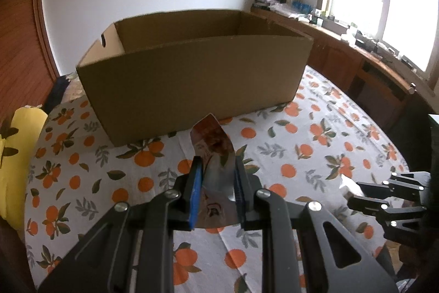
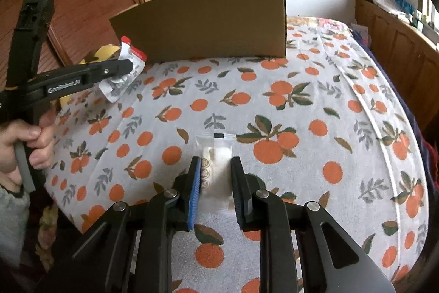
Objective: Organize snacks
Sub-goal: 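Grasp the white wrapped bar with the right tool and lift it, then carry red pack and white bar into the box and open both tools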
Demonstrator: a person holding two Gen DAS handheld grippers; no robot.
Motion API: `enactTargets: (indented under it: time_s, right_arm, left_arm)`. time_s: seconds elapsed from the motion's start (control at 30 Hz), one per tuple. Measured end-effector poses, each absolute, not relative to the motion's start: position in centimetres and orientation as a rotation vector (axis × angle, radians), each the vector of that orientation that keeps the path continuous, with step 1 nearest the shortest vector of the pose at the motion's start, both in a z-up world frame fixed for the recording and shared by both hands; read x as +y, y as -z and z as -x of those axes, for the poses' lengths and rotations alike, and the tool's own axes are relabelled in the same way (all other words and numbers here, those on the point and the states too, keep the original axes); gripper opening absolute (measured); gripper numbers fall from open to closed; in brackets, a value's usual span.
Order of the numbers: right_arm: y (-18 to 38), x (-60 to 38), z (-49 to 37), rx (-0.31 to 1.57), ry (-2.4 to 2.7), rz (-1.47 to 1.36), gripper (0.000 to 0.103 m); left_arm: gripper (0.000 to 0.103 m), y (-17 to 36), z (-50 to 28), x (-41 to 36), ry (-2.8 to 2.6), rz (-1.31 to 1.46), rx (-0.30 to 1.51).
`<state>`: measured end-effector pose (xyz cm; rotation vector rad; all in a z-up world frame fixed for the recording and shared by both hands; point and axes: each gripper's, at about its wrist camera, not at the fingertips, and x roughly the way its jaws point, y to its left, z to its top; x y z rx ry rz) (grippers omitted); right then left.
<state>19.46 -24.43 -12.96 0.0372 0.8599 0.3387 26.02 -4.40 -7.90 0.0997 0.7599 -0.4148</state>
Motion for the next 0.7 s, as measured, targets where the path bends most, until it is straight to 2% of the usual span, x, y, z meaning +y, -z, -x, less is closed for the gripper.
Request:
enactTargets:
  time_s: [0.7]
  right_arm:
    - [5.5,-24.7,-21.7,0.711,-0.397,0.04,0.019]
  left_arm:
    - [0.02,1.5,-24.4,-5.6,0.44,-0.101,0.621]
